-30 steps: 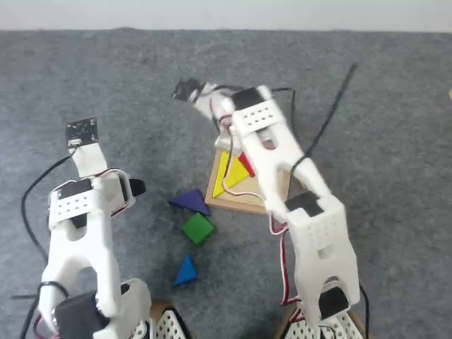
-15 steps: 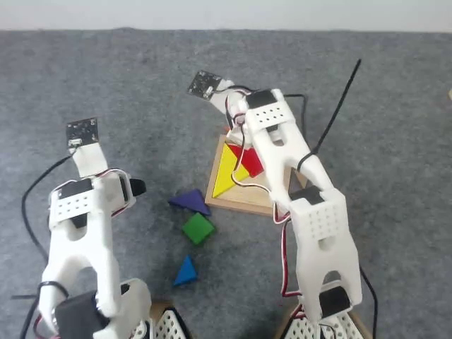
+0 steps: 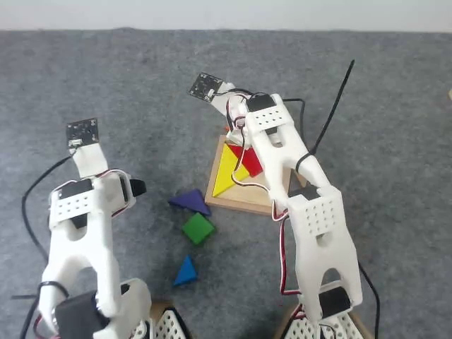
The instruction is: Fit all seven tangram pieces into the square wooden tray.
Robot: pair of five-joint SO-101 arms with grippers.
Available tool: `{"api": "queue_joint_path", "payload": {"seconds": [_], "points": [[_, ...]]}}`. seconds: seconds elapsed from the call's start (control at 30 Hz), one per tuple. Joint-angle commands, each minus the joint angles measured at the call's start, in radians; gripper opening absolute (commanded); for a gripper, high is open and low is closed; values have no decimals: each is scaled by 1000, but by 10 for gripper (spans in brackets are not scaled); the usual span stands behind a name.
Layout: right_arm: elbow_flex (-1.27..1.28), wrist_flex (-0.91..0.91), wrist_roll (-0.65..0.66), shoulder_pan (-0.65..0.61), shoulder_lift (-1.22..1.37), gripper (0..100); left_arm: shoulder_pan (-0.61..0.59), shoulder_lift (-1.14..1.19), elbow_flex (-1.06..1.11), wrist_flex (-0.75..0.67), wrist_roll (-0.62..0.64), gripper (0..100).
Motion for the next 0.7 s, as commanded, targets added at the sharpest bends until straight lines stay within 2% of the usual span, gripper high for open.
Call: {"api": "queue_joint_path", "payload": {"seconds": [0.0, 0.17, 0.27, 0.57, 0.67], "points": [[-6, 48, 12, 25, 4, 184, 6, -38, 1, -12, -9, 295], [-6, 94, 12, 28, 4, 0, 6, -38, 7, -17, -9, 295], [-6, 94, 12, 28, -2, 28, 6, -38, 7, -17, -9, 295], [-6, 163, 12, 36, -107, 14, 8, -38, 8, -17, -9, 295], [-6, 160, 11, 48, -127, 78, 8, -38, 8, -17, -9, 295]]}}
